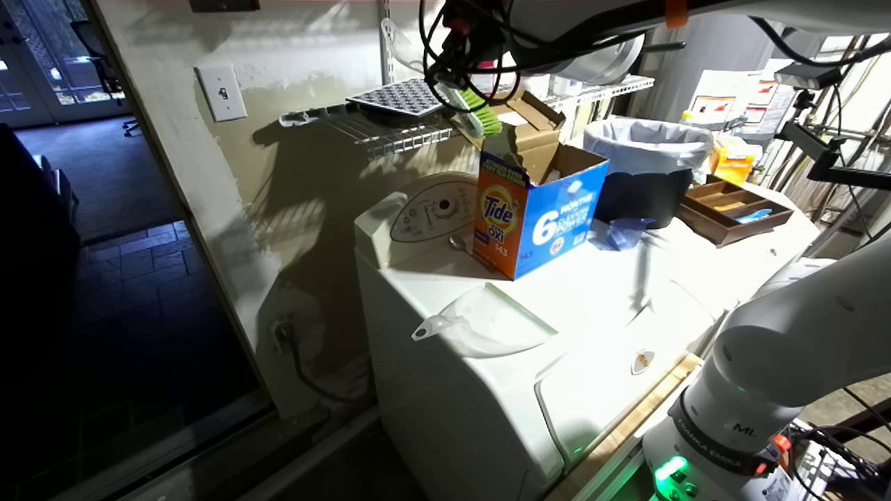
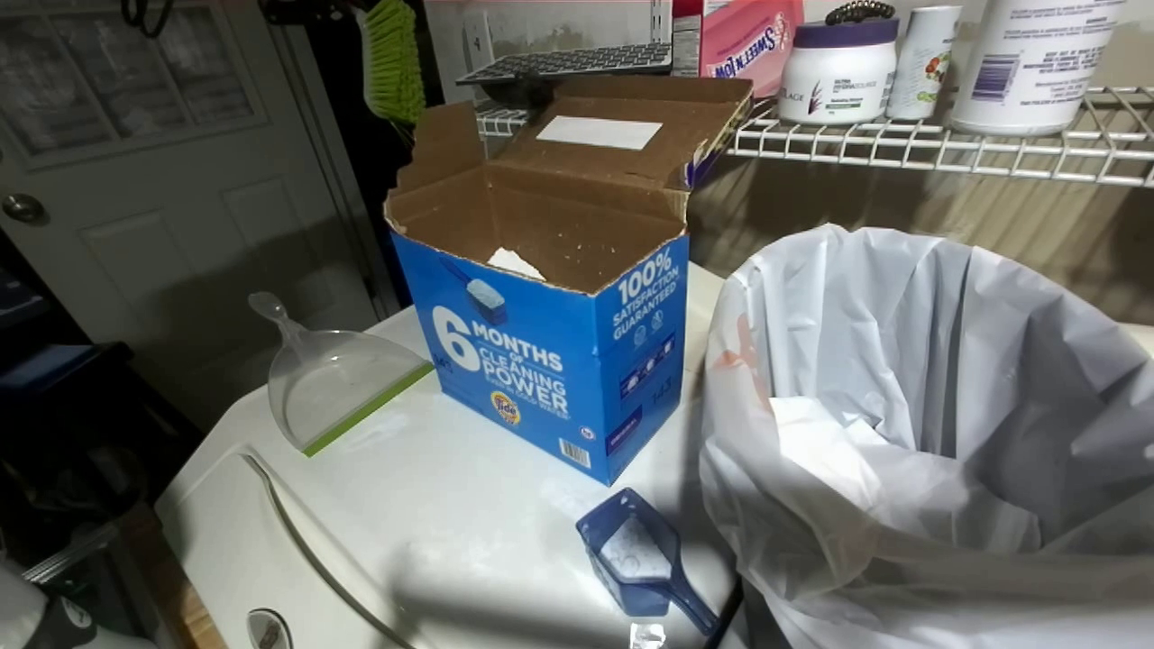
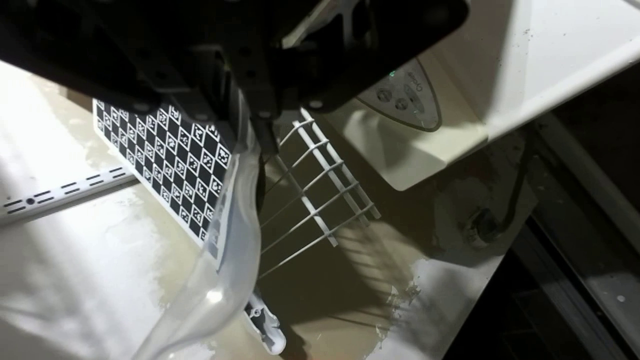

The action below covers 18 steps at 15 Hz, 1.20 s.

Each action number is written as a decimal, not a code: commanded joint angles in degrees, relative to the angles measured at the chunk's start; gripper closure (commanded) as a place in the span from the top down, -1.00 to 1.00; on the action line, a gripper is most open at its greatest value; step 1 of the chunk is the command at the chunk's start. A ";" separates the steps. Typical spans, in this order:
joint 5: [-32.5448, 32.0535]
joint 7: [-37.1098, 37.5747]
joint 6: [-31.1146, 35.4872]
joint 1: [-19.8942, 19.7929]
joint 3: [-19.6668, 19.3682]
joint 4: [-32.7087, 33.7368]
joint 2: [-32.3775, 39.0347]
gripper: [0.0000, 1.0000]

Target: Hang the small brush on the top rack

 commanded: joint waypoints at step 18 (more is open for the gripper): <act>-1.76 4.92 19.01 -14.85 13.93 6.36 4.22 -0.95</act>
